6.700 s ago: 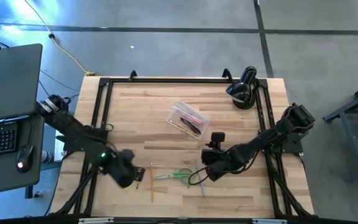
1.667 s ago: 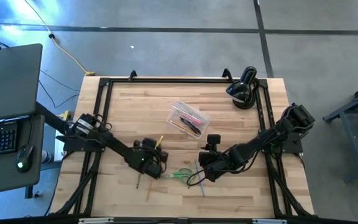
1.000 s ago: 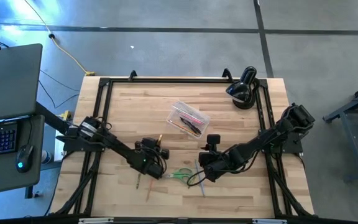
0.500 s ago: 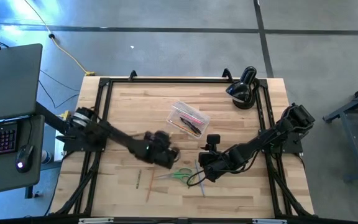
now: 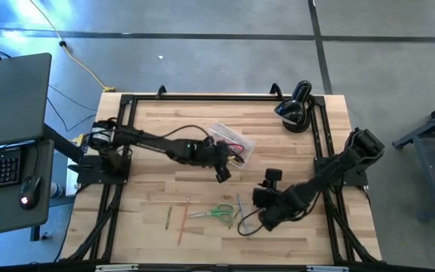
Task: Pick & place school supplies into a supply box
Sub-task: Put the yellow pen into the supply box, then put the left green crayon into the supply box
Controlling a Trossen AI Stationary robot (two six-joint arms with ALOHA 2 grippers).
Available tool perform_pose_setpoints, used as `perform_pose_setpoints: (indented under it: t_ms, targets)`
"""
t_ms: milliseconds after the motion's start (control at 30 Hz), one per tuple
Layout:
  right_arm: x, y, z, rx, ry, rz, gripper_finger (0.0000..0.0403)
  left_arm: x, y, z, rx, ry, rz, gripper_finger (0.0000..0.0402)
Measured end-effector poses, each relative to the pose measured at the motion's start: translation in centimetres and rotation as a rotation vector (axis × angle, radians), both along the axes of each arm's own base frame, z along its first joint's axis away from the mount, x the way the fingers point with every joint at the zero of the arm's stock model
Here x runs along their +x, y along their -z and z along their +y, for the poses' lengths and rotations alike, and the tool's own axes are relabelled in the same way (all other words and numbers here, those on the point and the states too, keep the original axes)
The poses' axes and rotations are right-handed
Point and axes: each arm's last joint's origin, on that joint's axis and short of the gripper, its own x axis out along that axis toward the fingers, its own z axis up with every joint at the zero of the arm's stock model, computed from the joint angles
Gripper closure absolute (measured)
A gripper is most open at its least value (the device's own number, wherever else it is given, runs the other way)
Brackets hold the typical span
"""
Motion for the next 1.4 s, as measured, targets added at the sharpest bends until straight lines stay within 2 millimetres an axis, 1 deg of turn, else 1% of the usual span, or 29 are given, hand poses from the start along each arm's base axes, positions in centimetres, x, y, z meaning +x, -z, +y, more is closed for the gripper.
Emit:
perform_pose_setpoints:
  t_ms: [133, 200, 267, 333, 400, 500, 567, 733, 833, 1067, 1133, 1233, 1400]
  targets:
    - [-0.6, 0.0, 1.0, -0.002, -0.012, -0.026, 0.0261, 0.1, 1.0, 2.0, 0.001, -0.027, 0.039, 0.0356]
    - [-0.8, 0.0, 1.3, -0.008, -0.018, -0.038, 0.0261, 0.7, 1.1, 2.7, 0.034, -0.006, 0.018, 0.0347]
    - [-0.9, 0.0, 1.4, -0.013, -0.025, -0.044, 0.0260, 0.4, 1.4, 3.3, 0.084, 0.043, 0.069, 0.0341]
    - [-0.9, 0.0, 1.4, -0.014, -0.026, -0.045, 0.0261, 1.0, 1.9, 3.3, 0.155, 0.121, 0.075, 0.0340]
    - [-0.8, 0.0, 1.4, -0.015, -0.027, -0.045, 0.0260, 0.9, 2.2, 3.5, 0.232, 0.201, 0.128, 0.0342]
    - [-0.8, 0.0, 1.3, -0.016, -0.026, -0.045, 0.0261, 1.5, 2.6, 3.5, 0.360, 0.313, 0.152, 0.0345]
    - [-0.8, 0.0, 1.3, -0.017, -0.026, -0.045, 0.0261, 1.3, 2.8, 3.5, 0.407, 0.356, 0.188, 0.0342]
    - [-0.8, 0.0, 1.4, -0.014, -0.026, -0.047, 0.0261, 1.7, 2.4, 3.6, 0.467, 0.371, 0.158, 0.0309]
    - [-0.8, -0.1, 1.4, -0.014, -0.026, -0.048, 0.0261, 1.9, 2.1, 3.7, 0.502, 0.334, 0.138, 0.0286]
    - [-0.7, -0.1, 1.4, -0.010, -0.025, -0.052, 0.0261, 1.7, 2.1, 4.0, 0.585, 0.258, 0.198, 0.0243]
    - [-0.7, -0.1, 1.4, -0.009, -0.024, -0.053, 0.0260, 1.6, 1.7, 3.9, 0.583, 0.246, 0.189, 0.0239]
    - [-0.7, -0.1, 1.4, -0.009, -0.025, -0.053, 0.0261, 2.0, 0.7, 3.3, 0.585, 0.256, 0.184, 0.0239]
    - [-0.7, -0.1, 1.4, -0.009, -0.025, -0.053, 0.0261, 2.3, -1.6, 1.9, 0.531, 0.315, 0.254, 0.0256]
